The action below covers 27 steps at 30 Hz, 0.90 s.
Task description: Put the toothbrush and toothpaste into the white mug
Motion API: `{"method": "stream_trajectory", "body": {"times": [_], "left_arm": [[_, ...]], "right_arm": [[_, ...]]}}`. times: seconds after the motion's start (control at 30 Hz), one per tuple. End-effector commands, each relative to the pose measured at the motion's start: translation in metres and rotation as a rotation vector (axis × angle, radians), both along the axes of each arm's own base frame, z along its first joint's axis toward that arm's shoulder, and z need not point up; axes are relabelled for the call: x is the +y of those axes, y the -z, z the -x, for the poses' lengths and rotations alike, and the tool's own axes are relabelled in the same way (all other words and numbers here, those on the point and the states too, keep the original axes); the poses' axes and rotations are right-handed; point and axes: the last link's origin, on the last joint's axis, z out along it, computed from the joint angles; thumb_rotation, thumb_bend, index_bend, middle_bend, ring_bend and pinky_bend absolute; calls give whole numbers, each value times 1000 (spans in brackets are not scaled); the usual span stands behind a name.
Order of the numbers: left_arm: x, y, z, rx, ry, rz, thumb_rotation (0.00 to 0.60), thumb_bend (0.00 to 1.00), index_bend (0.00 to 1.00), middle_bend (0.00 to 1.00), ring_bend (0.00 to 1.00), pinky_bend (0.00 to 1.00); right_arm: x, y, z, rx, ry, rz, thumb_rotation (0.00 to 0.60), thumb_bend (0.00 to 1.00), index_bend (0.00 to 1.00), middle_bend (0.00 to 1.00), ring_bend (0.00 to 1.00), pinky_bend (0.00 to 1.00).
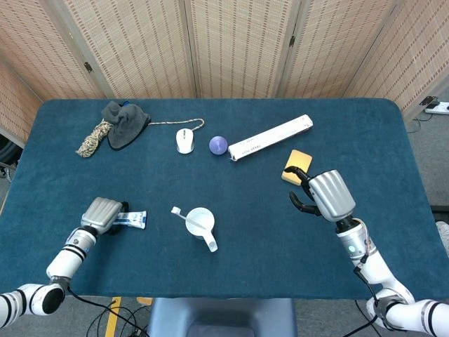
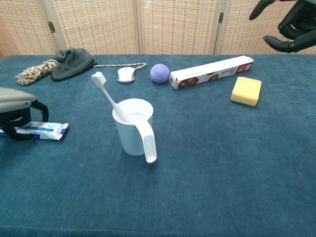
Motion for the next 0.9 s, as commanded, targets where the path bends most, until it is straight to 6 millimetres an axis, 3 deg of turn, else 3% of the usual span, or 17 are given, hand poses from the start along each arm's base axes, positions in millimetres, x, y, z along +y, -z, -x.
{"method": "stream_trajectory", "body": {"times": [0.03,0.3,0.5,0.9], "left_arm": [[1,2,2,-1,3,-16,600,353,422,909,920,903],[3,4,8,4,8,-37,600,353,454,911,922,903],[6,2,9,-14,1,-59,600,353,534,934,935,903],[21,-40,5,-285,-68,-164,600,353,637,956,951,919]], "right_arm": [[0,0,0,0,2,-1,600,363,288,902,1000,980],[0,2,1,0,5,-4,600,363,288,903,1000,980],[0,1,3,-3,9,-2,600,363,288,905,1000,980],[1,0,5,-17,14,1,600,363,288,907,1000,980]]}}
